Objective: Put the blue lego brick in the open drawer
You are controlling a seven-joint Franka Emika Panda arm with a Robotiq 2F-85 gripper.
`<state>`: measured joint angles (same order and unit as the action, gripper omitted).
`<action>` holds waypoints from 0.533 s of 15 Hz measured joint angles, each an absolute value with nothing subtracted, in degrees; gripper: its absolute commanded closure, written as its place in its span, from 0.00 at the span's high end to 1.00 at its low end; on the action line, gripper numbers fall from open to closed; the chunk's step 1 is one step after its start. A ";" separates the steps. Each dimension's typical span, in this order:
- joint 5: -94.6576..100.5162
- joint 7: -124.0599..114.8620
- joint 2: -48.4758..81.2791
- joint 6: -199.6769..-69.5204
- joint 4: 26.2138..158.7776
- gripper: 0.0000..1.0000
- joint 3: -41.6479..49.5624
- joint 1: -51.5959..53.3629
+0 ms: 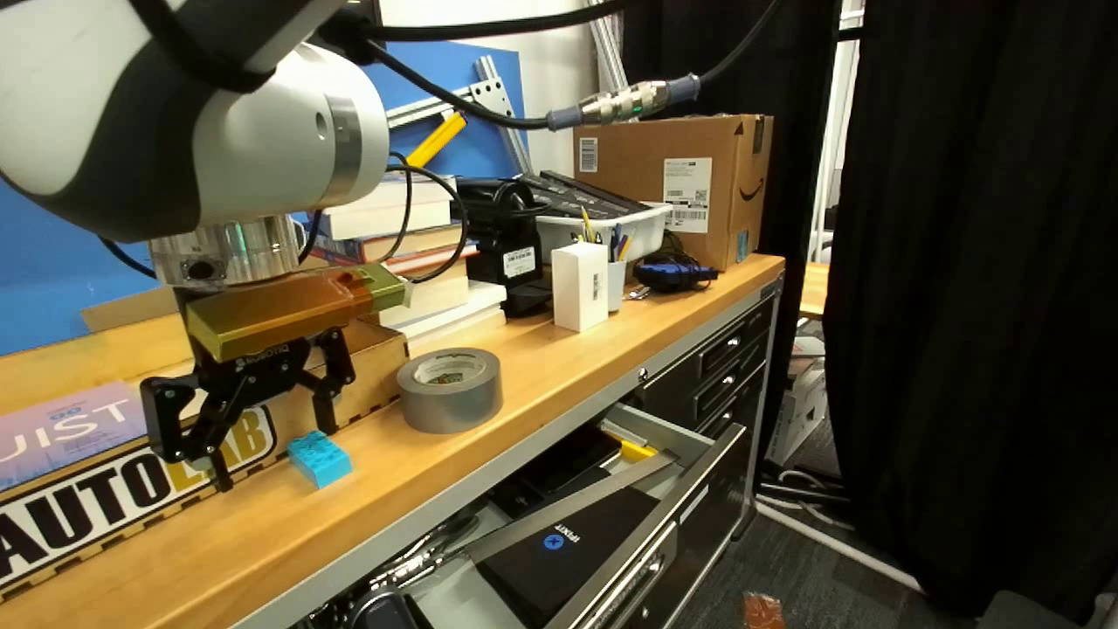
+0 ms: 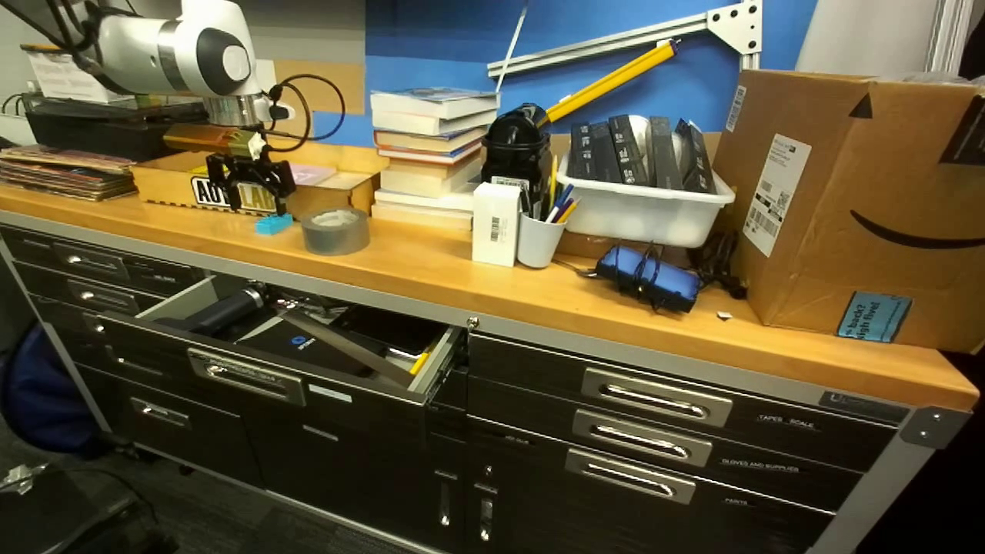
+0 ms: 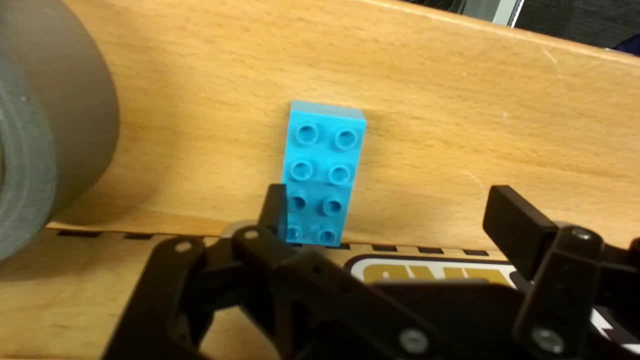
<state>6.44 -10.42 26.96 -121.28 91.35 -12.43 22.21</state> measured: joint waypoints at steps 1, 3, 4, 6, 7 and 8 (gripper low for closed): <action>6.44 -10.44 26.92 -121.24 91.18 1.00 -12.39 22.21; 6.44 -10.51 26.91 -120.87 90.87 1.00 -12.09 22.21; 6.44 -10.55 26.95 -120.61 90.86 0.95 -11.81 22.20; 6.44 -10.59 27.19 -119.78 90.85 0.70 -11.23 22.17; 6.46 -10.59 27.36 -119.41 90.86 0.68 -10.92 22.15; 6.46 -10.59 27.54 -119.11 90.86 0.60 -10.67 22.14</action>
